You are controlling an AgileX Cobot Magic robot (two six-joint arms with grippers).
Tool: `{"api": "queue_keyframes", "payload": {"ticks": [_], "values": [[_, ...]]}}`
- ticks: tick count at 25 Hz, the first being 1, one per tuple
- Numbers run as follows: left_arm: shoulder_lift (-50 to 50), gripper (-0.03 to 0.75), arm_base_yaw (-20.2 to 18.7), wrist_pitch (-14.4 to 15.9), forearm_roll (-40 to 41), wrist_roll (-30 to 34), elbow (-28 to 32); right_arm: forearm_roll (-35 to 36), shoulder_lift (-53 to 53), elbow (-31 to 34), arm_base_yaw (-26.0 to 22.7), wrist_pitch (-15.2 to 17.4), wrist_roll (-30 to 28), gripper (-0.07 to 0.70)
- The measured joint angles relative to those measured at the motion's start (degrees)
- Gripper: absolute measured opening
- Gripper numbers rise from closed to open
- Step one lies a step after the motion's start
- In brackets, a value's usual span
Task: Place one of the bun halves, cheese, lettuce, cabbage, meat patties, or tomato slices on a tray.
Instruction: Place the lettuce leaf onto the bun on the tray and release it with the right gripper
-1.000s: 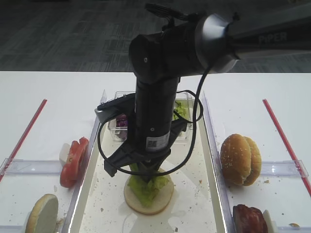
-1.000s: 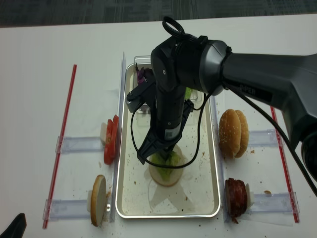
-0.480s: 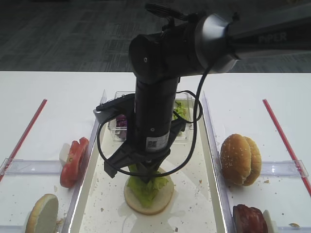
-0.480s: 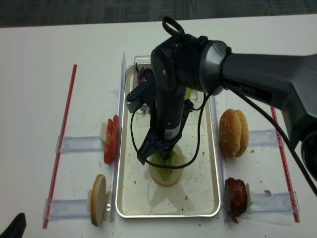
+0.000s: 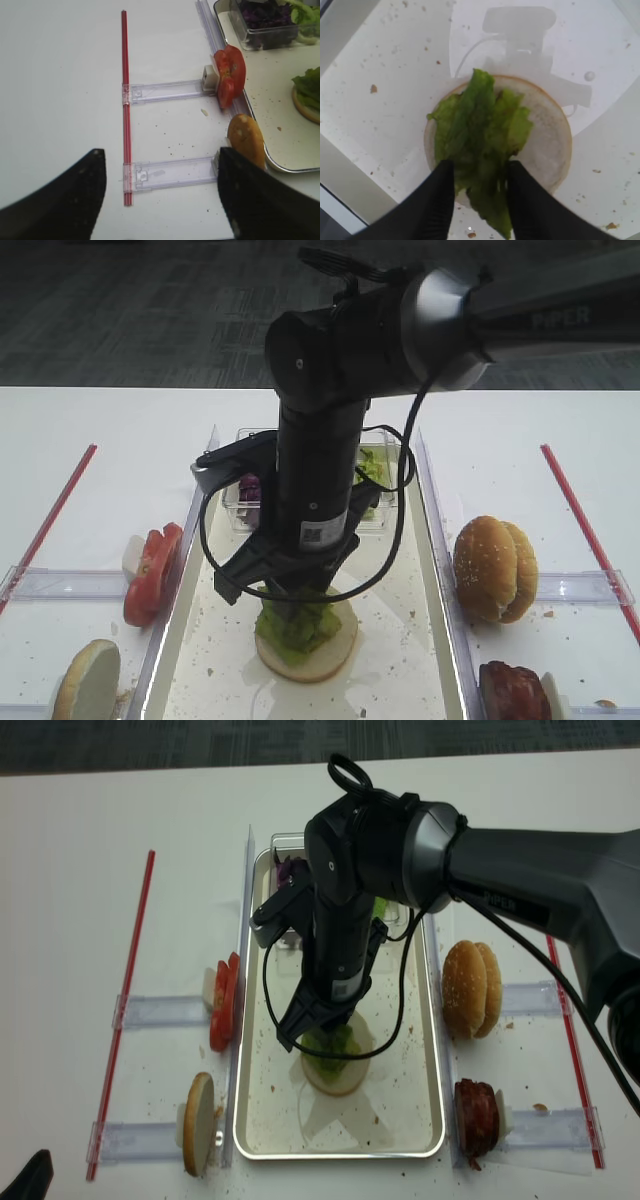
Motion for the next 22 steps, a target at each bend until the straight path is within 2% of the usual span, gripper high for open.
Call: {"api": "queue_keyframes", "payload": {"ticks": [7, 11, 15, 22], "values": [[0.0, 0.44, 0.0, 0.0, 0.0, 0.0, 0.0, -2.2, 0.0, 0.0, 0.0, -0.1, 0.0, 0.533], [0.0, 0.44, 0.0, 0.0, 0.0, 0.0, 0.0, -2.5, 0.0, 0.0, 0.0, 0.2, 0.0, 0.628], [0.0, 0.44, 0.0, 0.0, 0.0, 0.0, 0.0, -3.4, 0.0, 0.0, 0.0, 0.9, 0.0, 0.671], [0.0, 0.44, 0.0, 0.0, 0.0, 0.0, 0.0, -3.9, 0.0, 0.0, 0.0, 1.5, 0.0, 0.678]]}}
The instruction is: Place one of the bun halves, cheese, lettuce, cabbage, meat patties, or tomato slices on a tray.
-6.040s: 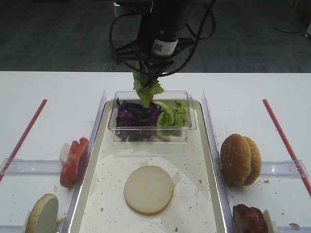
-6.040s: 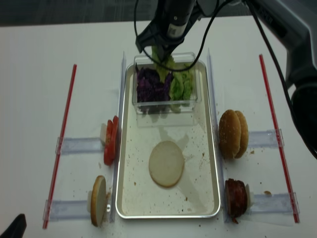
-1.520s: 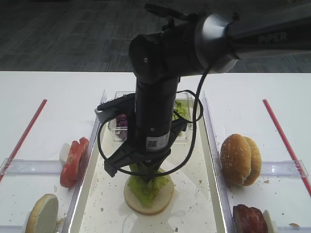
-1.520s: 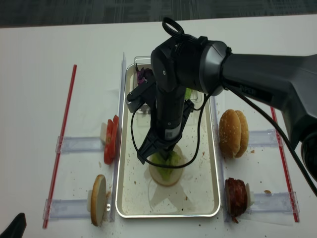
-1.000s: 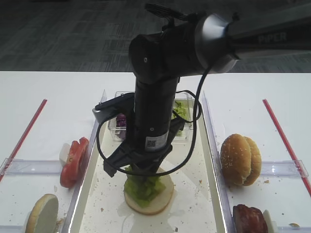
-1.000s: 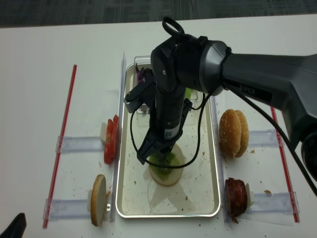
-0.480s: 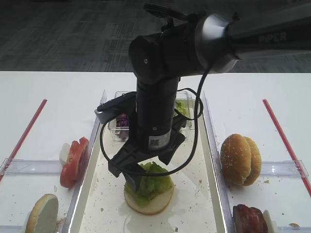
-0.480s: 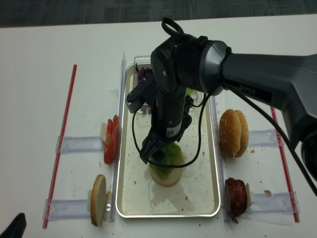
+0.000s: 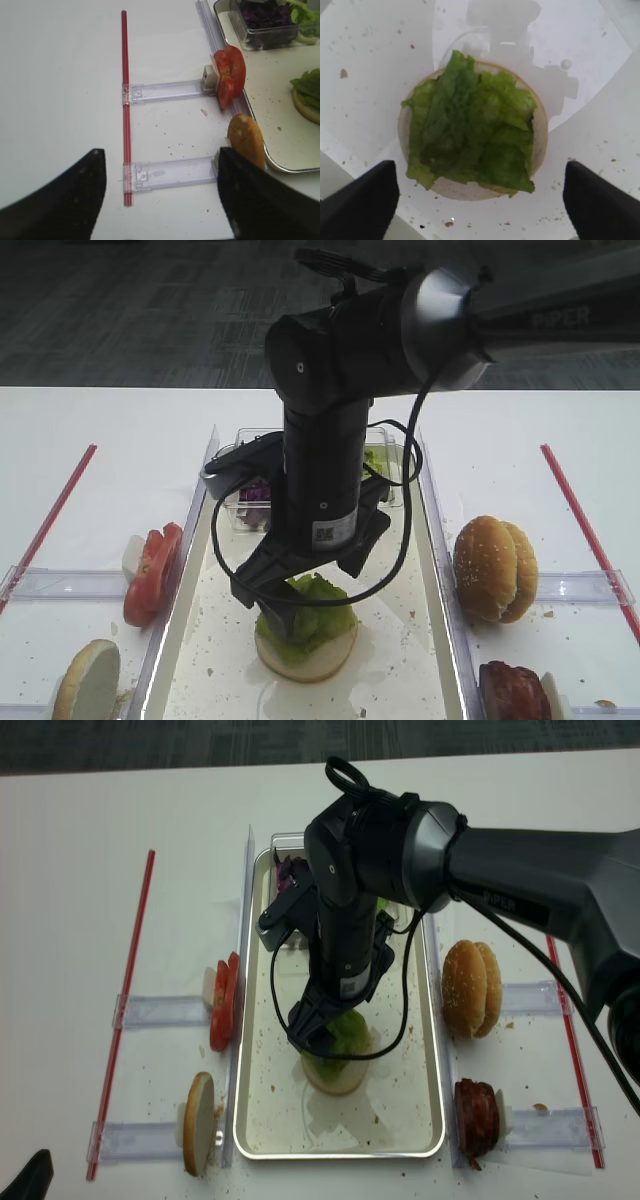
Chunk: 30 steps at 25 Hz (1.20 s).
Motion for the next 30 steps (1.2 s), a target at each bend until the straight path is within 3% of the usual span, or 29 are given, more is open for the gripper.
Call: {"api": "queue_keyframes", "payload": {"ticks": [10, 20, 30], "values": [[0.0, 0.44, 0.0, 0.0, 0.0, 0.0, 0.0, -3.0, 0.0, -6.1, 0.0, 6.5, 1.3, 0.678], [0.0, 0.44, 0.0, 0.0, 0.0, 0.0, 0.0, -4.9, 0.0, -15.9, 0.0, 7.3, 1.3, 0.678], [0.0, 0.44, 0.0, 0.0, 0.0, 0.0, 0.0, -5.6, 0.0, -16.7, -0.9, 7.6, 1.3, 0.678]]}}
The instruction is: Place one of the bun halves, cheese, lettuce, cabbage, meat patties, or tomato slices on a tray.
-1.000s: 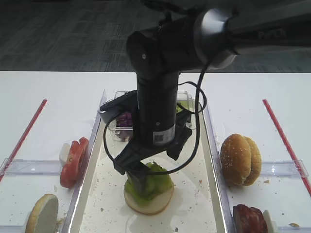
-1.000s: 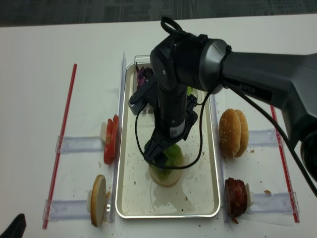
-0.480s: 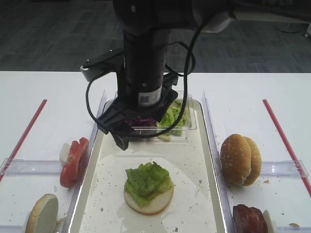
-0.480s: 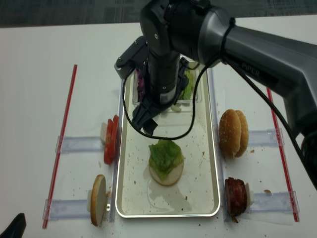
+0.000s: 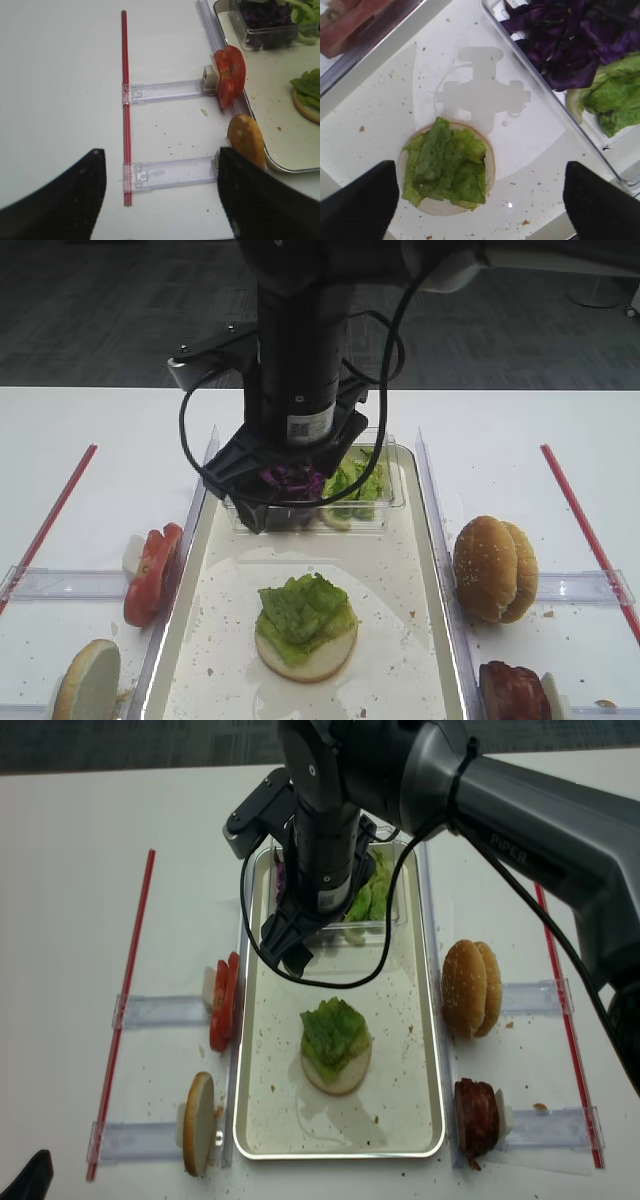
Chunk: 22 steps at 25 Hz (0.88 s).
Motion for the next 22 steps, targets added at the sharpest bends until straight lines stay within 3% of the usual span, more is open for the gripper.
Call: {"api": "queue_keyframes", "payload": {"ticks": [22], "values": [[0.0, 0.44, 0.0, 0.0, 0.0, 0.0, 0.0, 0.2, 0.0, 0.0, -29.8, 0.0, -0.3, 0.678]]}}
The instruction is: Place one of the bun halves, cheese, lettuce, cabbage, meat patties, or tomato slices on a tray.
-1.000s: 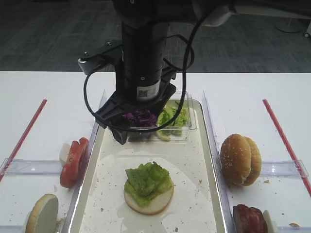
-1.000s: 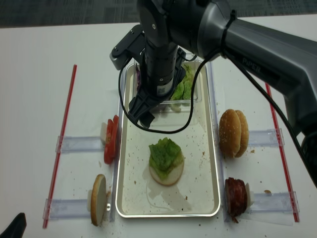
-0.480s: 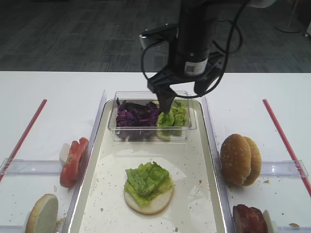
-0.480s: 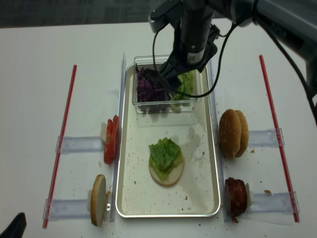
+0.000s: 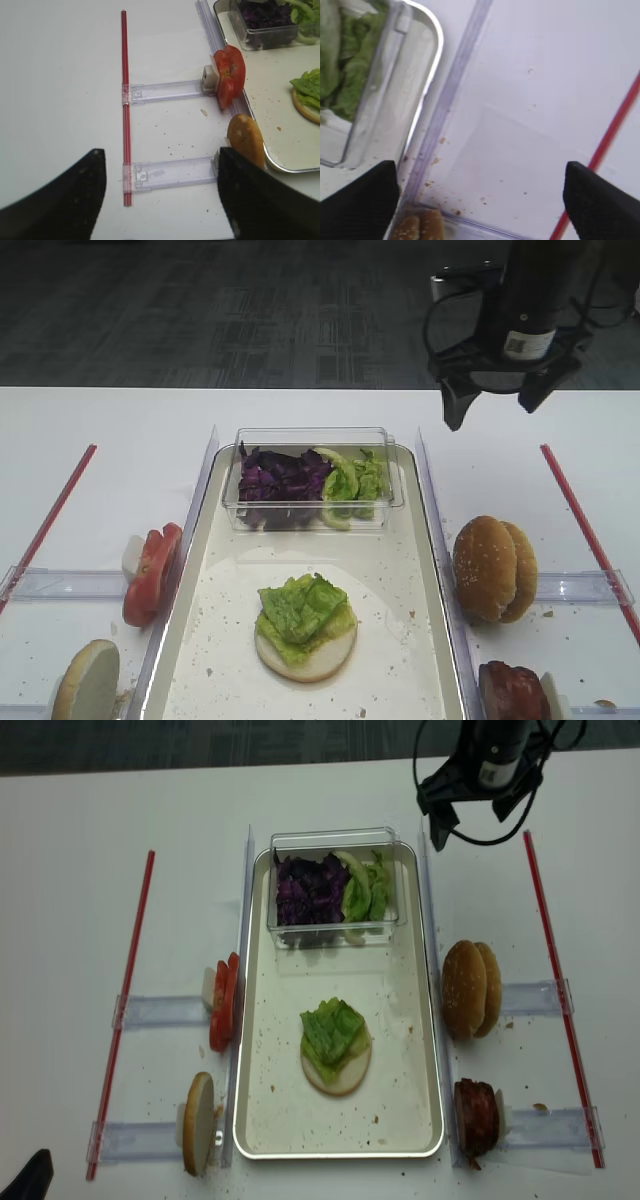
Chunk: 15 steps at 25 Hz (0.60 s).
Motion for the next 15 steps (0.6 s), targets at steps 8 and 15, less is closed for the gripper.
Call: {"api": "queue_keyframes", "payload": {"ticks": [8, 15], "values": [[0.0, 0.44, 0.0, 0.0, 0.0, 0.0, 0.0, -0.1, 0.0, 0.0, -9.1, 0.1, -0.7, 0.678], [0.0, 0.44, 0.0, 0.0, 0.0, 0.0, 0.0, -0.1, 0.0, 0.0, -13.9, 0.2, -0.9, 0.678]]}}
